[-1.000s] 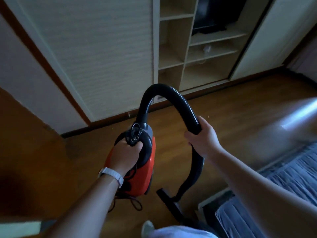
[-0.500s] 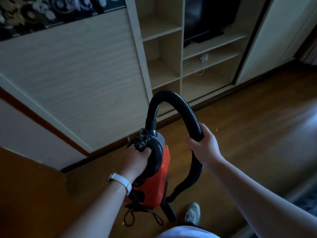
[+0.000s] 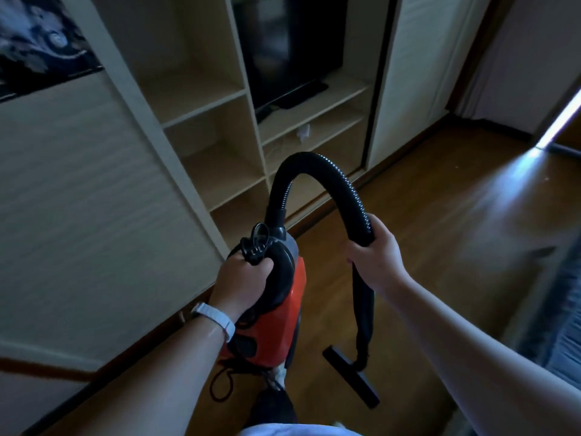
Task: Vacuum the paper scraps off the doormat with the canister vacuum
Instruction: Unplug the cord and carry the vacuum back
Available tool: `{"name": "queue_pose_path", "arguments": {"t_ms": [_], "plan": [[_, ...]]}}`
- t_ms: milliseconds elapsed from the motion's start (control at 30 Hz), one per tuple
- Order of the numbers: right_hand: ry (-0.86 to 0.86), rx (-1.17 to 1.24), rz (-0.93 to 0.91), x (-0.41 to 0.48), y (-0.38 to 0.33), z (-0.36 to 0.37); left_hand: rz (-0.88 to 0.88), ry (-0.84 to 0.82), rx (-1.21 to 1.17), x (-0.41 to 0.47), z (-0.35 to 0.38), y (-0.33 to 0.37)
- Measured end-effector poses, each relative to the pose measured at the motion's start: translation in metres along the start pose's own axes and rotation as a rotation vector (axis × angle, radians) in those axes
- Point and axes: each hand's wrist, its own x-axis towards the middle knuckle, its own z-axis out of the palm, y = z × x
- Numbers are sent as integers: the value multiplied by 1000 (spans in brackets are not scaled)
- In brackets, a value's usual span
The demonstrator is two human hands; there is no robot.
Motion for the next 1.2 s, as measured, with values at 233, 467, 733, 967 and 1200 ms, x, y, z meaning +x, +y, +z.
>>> {"name": "queue_pose_path", "arguments": {"t_ms": [233,467,733,967,1200], "plan": [[219,-51,33,85,2,-32,78,-189,-26,112,53,54],[454,-156,110,171,-2,-60,236,-413,-2,228,101,117],[655,-111,140,219,-7,-92,431,-532,75,306,146,181],[752,-57,159,261,22,-136,444,-582,120,342,208,238],[703,72,165,331,62,-211,422,-582,177,370,290,306]]}}
